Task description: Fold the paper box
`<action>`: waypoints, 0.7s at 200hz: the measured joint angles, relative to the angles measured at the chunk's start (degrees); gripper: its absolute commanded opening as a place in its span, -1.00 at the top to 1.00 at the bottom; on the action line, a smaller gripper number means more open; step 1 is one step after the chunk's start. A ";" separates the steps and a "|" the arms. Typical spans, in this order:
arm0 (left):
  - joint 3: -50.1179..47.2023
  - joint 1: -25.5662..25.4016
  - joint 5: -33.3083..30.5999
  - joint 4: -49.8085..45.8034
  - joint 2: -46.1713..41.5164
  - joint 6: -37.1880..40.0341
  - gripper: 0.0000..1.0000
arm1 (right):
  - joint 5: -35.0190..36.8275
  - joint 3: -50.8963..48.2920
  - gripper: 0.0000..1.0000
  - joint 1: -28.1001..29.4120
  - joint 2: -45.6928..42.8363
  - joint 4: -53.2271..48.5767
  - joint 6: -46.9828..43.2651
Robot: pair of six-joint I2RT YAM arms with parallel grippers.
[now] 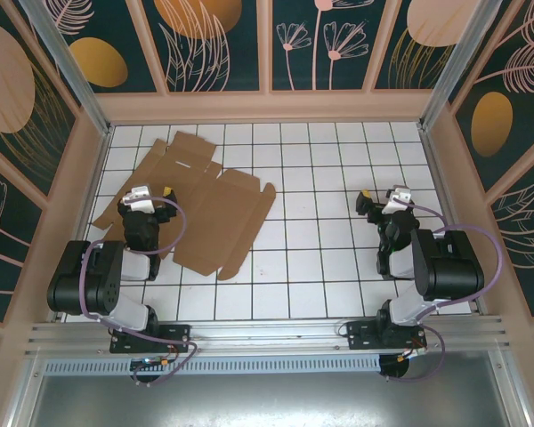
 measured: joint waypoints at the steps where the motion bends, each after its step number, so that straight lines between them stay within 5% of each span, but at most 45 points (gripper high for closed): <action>1: 0.00 0.00 0.00 0.00 0.00 0.02 -0.98 | 0.00 0.00 -0.98 0.00 0.00 0.00 0.00; 140: 0.00 0.00 0.00 0.00 0.00 0.02 -0.98 | -0.76 -0.04 -0.98 -0.02 0.00 0.15 0.13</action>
